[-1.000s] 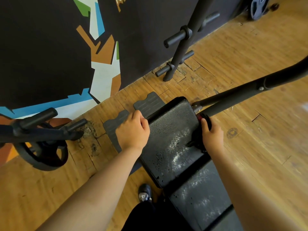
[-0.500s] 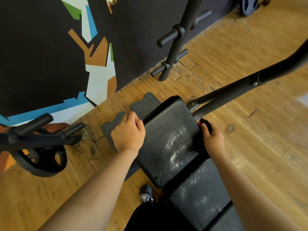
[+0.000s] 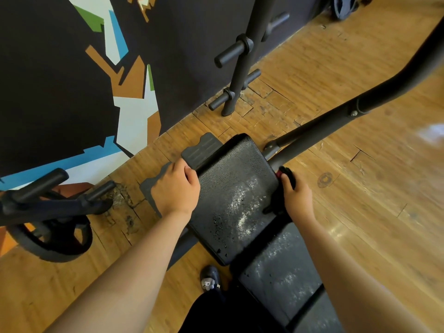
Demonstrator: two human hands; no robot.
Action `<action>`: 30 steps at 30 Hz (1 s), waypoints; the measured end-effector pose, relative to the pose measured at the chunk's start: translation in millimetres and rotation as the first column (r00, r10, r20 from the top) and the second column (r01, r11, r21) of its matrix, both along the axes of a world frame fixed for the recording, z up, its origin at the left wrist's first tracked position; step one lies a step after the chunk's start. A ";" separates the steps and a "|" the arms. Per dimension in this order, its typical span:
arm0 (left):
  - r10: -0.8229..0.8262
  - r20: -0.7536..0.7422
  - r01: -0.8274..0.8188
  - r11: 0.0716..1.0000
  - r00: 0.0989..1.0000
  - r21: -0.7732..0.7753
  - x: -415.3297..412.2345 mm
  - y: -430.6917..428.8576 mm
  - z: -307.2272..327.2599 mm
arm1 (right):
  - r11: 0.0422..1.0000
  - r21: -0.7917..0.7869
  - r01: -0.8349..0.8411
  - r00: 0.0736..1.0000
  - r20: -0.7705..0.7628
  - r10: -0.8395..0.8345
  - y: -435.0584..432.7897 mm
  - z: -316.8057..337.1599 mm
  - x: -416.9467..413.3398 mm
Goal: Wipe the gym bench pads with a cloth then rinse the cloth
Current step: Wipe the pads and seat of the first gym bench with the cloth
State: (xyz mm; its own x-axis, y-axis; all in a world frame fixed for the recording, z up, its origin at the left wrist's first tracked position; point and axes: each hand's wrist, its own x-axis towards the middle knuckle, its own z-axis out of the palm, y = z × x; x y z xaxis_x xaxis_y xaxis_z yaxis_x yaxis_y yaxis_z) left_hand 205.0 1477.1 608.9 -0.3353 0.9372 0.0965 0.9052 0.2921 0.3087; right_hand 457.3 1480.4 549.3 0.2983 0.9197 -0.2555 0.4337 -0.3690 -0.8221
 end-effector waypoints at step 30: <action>0.015 -0.001 -0.015 1.000 1.000 0.022 2.1 -1.6 4.5 | 0.689 0.464 -0.557 0.820 0.437 0.369 28.7 30.7 -92.4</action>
State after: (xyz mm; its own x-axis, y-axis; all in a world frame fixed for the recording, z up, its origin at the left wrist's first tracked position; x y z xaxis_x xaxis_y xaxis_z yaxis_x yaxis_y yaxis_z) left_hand 207.0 1475.5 613.4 -0.3488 0.9299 0.1171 0.9013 0.2986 0.3138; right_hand 364.9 1509.1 580.0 -0.2345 0.9030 0.3600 0.6683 0.4187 -0.6149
